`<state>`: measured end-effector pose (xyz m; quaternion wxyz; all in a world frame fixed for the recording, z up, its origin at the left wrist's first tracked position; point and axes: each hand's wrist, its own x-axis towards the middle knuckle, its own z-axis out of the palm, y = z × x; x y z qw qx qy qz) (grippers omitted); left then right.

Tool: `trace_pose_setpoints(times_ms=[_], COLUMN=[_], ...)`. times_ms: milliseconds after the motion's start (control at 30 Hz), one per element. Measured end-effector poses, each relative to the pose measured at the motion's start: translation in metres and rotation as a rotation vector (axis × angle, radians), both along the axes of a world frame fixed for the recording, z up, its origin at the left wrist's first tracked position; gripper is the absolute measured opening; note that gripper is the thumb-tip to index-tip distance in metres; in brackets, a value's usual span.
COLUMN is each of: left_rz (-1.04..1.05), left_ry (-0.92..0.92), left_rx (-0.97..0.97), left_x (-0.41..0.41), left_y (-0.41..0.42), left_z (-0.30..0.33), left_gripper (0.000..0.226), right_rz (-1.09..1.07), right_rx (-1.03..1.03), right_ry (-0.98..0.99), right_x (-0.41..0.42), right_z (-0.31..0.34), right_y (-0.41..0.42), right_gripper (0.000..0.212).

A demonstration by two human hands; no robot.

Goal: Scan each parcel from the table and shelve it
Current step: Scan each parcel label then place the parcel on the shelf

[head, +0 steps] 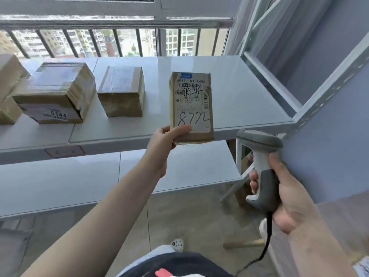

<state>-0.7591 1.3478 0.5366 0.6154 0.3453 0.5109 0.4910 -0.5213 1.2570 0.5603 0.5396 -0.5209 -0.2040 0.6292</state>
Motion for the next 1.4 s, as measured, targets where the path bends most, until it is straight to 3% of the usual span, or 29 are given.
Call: trace_pose_setpoints(times_ms=[133, 300, 433, 533, 600, 767, 1067, 1233, 1400], left_rz=[0.055, 0.117, 0.166, 0.226, 0.236, 0.090, 0.270, 0.228, 0.316], left_ry=[0.039, 0.132, 0.270, 0.404, 0.475, 0.649, 0.924, 1.003, 1.116], left_rx=[-0.024, -0.064, -0.127, -0.118, -0.008, 0.399, 0.329, 0.321, 0.657], left_x=[-0.012, -0.018, -0.017, -0.015, -0.015, -0.020, 0.007, 0.010, -0.018], left_y=[0.058, 0.114, 0.137, 0.140, 0.136, 0.126, 0.129, 0.129, 0.112], left_z=[0.010, 0.016, 0.010, 0.004, 0.002, -0.008, -0.006, -0.005, 0.000], left_gripper=[0.052, 0.074, 0.055, 0.082, 0.095, 0.085, 0.074, 0.078, 0.081], right_rz=[0.002, 0.029, 0.070, 0.088, 0.103, 0.124, 0.117, 0.115, 0.121], right_rx=[0.015, 0.018, 0.013, 0.010, 0.012, 0.007, 0.014, 0.007, 0.004], right_ry=[-0.043, -0.075, -0.084, -0.092, -0.098, -0.108, -0.090, -0.098, -0.107], right_x=[-0.009, -0.015, -0.021, -0.028, -0.031, -0.036, -0.044, -0.041, -0.039], right_z=[0.008, 0.006, 0.005, 0.007, 0.007, 0.001, -0.001, -0.001, -0.001], right_y=[0.039, 0.073, 0.092, 0.102, 0.107, 0.113, 0.114, 0.114, 0.111], right_gripper=[0.043, 0.055, 0.052, 0.048, 0.049, 0.049, 0.050, 0.053, 0.052])
